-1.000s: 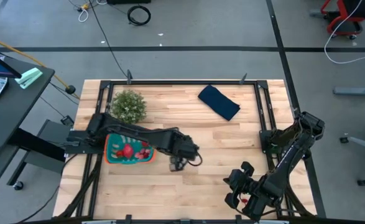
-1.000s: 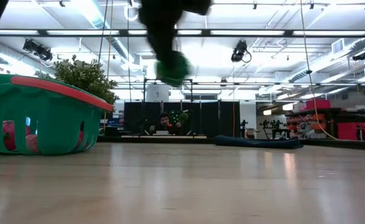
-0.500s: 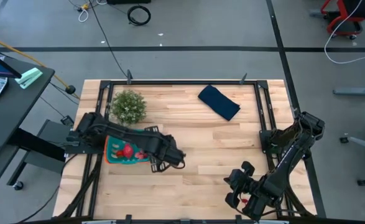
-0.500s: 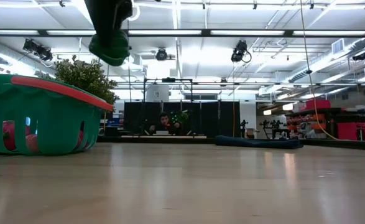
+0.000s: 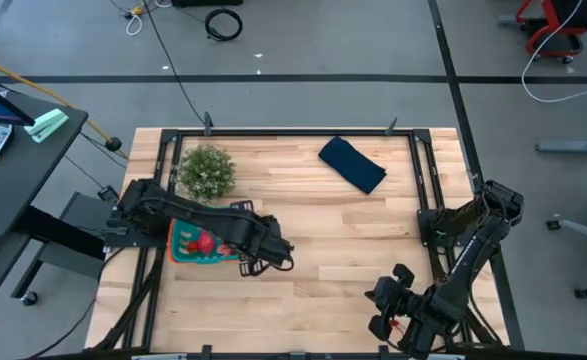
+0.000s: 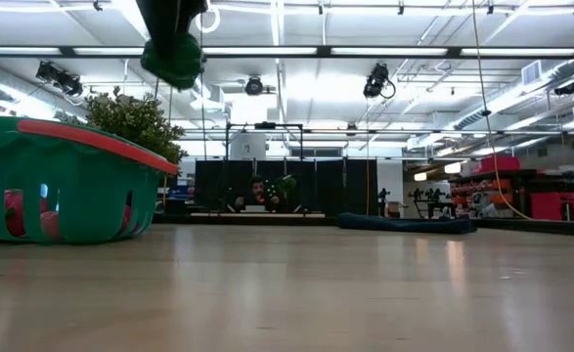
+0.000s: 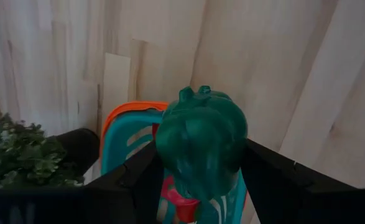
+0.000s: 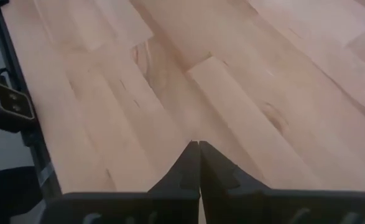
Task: Pick and placing Produce into tupperware
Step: Put the green bell pepper into the green basket
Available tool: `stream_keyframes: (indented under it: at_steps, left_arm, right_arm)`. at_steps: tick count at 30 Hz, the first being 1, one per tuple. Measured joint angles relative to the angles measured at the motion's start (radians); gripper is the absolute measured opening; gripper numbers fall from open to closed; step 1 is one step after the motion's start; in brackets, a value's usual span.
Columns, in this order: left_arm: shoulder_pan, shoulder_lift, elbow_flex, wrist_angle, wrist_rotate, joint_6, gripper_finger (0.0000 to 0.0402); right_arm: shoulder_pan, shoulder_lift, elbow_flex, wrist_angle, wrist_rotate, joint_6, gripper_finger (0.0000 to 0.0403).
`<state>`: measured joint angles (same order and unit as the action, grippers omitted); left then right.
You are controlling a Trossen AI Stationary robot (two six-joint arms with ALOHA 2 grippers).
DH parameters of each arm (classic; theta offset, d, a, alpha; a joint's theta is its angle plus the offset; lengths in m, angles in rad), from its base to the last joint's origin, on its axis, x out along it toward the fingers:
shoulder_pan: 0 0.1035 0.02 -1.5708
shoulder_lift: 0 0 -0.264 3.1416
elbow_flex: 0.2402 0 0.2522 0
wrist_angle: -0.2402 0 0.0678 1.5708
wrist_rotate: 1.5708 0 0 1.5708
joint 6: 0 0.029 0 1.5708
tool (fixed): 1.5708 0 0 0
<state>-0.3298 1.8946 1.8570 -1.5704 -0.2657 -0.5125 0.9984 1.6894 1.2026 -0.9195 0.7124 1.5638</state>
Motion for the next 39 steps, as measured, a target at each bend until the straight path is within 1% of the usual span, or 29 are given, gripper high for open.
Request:
stream_keyframes:
  at_steps: [4, 7, 12, 15, 19, 21, 25, 33, 36, 39]
  left_arm:
    - [0.013, -0.077, -0.002, 0.000, -0.020, -0.034, 0.0205]
    - [0.013, -0.172, -0.081, -0.001, -0.027, -0.107, 0.0206]
    - [0.005, -0.377, -0.361, -0.004, -0.027, -0.292, 0.0203]
    - [-0.009, -0.478, -0.512, -0.003, -0.028, -0.372, 0.0204]
    - [-0.018, -0.573, -0.666, 0.030, -0.028, -0.468, 0.0207]
    - [-0.023, -0.609, -0.734, 0.102, -0.029, -0.478, 0.0206]
    - [-0.024, -0.647, -0.859, 0.300, -0.027, -0.464, 0.0203]
    - [-0.024, -0.645, -1.048, 0.550, -0.025, -0.471, 0.0214]
    - [-0.024, -0.645, -1.096, 0.637, -0.005, -0.467, 0.0215]
    - [-0.024, -0.645, -1.118, 0.679, 0.016, -0.456, 0.0219]
  right_arm:
    - [0.020, 0.000, 0.000, 0.000, 0.000, 0.029, 0.0001]
    - [0.023, 0.000, 0.000, -0.001, 0.000, 0.040, 0.0001]
    - [0.022, 0.000, 0.000, -0.001, 0.001, 0.041, 0.0001]
    - [0.017, 0.000, 0.000, -0.001, 0.007, 0.041, 0.0001]
    - [0.008, 0.000, 0.000, -0.001, 0.020, 0.042, 0.0001]
    - [0.001, 0.000, 0.000, -0.001, 0.023, 0.042, 0.0001]
    - [-0.018, 0.000, 0.000, 0.000, 0.023, 0.042, 0.0001]
    - [-0.036, 0.000, 0.000, -0.001, 0.022, 0.033, 0.0003]
    - [-0.036, 0.000, 0.000, 0.000, 0.020, 0.032, 0.0004]
    - [-0.036, 0.000, 0.000, 0.000, 0.020, 0.032, 0.0004]
